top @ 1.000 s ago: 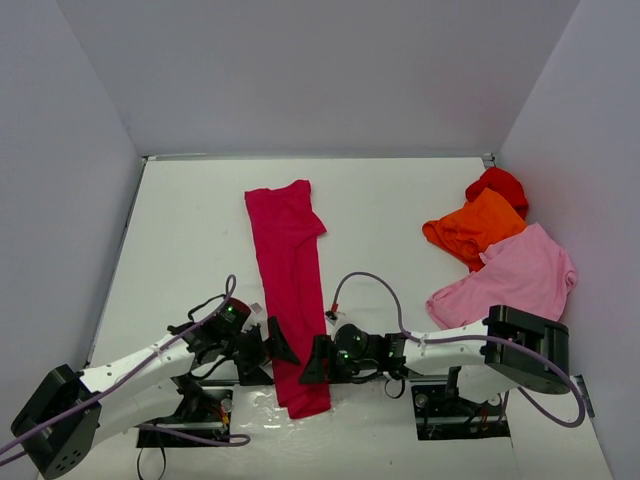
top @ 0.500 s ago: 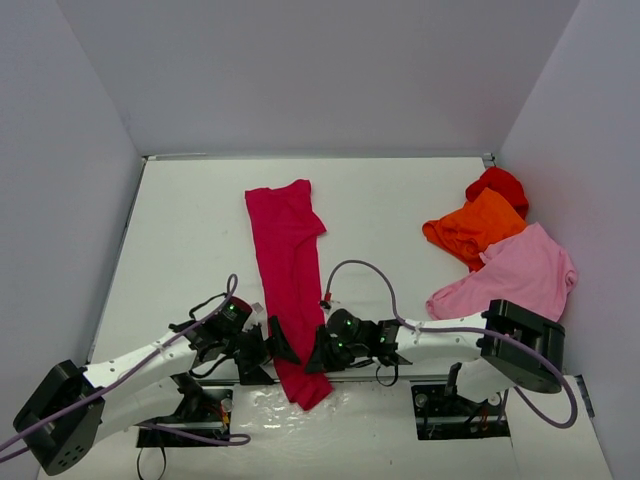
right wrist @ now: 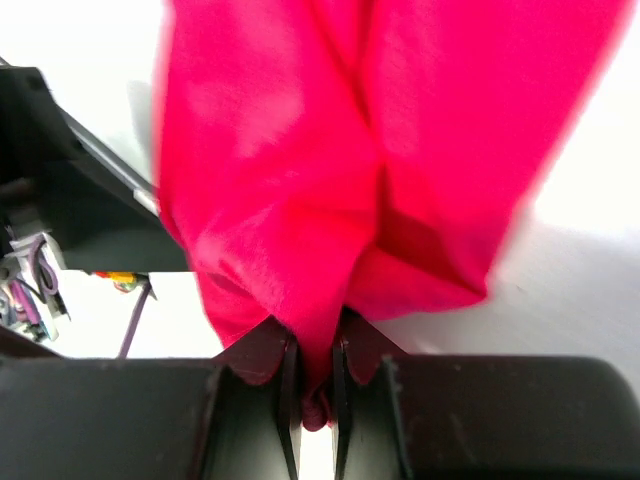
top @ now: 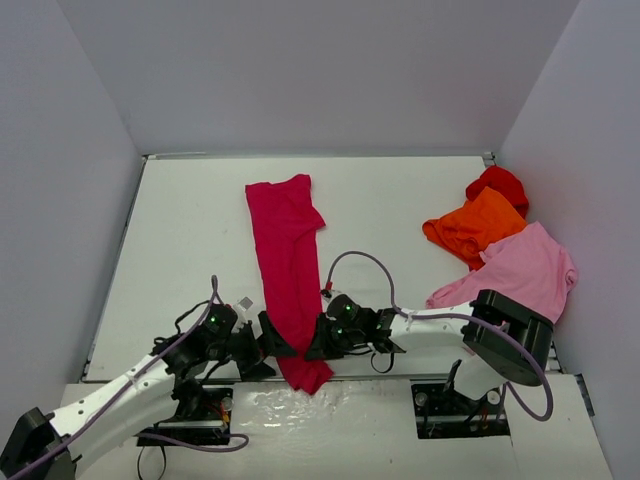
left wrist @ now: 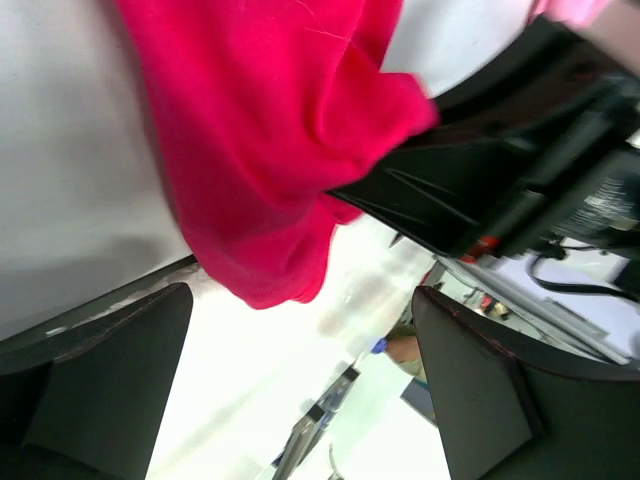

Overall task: Fold and stack the t-shirts
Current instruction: Grab the bottom of the folded rectangular tshirt with both arms, then fold the folded rectangular tshirt in 1/3 of the way

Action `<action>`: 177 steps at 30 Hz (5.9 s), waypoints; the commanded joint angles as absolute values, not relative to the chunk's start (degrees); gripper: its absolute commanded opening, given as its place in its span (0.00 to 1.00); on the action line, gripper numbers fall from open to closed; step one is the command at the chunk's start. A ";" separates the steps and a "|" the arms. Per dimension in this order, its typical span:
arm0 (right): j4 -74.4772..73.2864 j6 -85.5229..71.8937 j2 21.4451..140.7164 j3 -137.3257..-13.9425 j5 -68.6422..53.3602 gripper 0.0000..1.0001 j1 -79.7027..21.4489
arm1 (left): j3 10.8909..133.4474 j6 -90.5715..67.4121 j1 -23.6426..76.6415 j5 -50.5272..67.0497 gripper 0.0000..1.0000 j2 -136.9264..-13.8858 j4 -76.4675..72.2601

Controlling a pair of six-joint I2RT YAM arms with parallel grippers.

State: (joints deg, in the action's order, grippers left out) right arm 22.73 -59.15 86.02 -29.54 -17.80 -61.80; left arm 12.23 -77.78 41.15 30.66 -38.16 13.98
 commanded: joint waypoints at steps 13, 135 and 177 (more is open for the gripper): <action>23.05 -68.42 74.52 -21.52 -13.88 0.00 -63.65 | 22.32 -71.20 41.40 29.63 0.75 -50.66 26.39; 7.14 -25.84 98.52 -68.56 -5.71 0.54 -30.72 | 56.90 -43.90 12.66 30.22 0.46 -77.35 18.67; 10.35 -26.47 124.02 -86.83 -12.52 0.00 -33.40 | 41.45 -46.57 12.59 31.26 0.05 -59.23 24.61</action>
